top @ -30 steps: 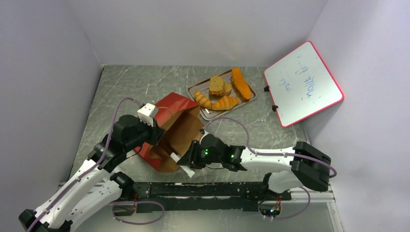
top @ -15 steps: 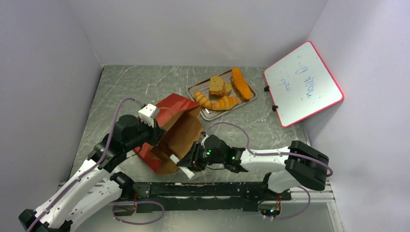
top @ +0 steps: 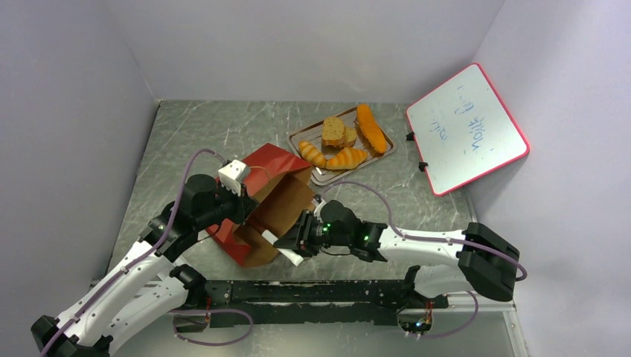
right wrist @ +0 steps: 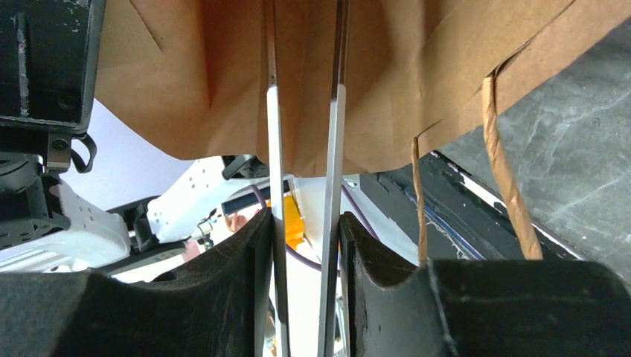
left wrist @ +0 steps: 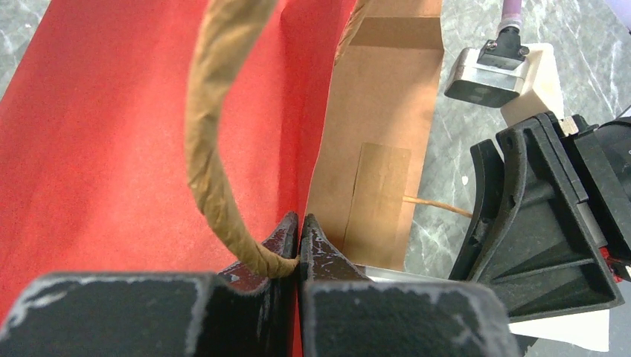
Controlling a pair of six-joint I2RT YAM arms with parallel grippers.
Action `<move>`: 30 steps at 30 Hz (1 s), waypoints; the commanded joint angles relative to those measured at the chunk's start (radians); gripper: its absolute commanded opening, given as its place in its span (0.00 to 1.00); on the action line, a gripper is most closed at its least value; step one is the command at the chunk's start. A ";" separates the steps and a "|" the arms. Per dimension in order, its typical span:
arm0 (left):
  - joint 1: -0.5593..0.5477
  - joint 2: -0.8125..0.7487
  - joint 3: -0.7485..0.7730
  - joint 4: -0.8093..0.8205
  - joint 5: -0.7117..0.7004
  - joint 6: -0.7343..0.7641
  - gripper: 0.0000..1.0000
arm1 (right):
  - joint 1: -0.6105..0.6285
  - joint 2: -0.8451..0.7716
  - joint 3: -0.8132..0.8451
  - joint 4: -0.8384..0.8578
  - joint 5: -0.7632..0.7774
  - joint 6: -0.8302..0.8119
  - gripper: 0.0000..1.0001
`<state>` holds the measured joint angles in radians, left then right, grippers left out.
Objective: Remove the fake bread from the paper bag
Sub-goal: Take out the fake bread from the paper bag.
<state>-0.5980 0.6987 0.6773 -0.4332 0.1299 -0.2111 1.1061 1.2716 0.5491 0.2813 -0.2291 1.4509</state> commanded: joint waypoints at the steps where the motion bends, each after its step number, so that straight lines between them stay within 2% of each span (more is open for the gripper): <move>1: 0.002 0.005 0.000 0.050 0.041 0.023 0.07 | -0.004 -0.012 0.043 -0.027 -0.006 -0.017 0.37; 9: -0.021 0.014 -0.010 0.064 0.053 0.030 0.07 | -0.011 0.018 0.067 -0.036 -0.018 -0.016 0.37; 21: -0.111 0.024 -0.016 0.074 -0.018 0.030 0.07 | -0.011 0.052 0.062 -0.045 -0.037 0.001 0.37; 30: -0.120 0.022 -0.018 0.078 -0.038 0.044 0.07 | -0.009 0.009 0.035 -0.079 -0.037 0.017 0.36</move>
<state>-0.7097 0.7265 0.6682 -0.4076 0.1108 -0.1829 1.0988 1.3170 0.5835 0.2031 -0.2527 1.4536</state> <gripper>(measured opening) 0.076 0.372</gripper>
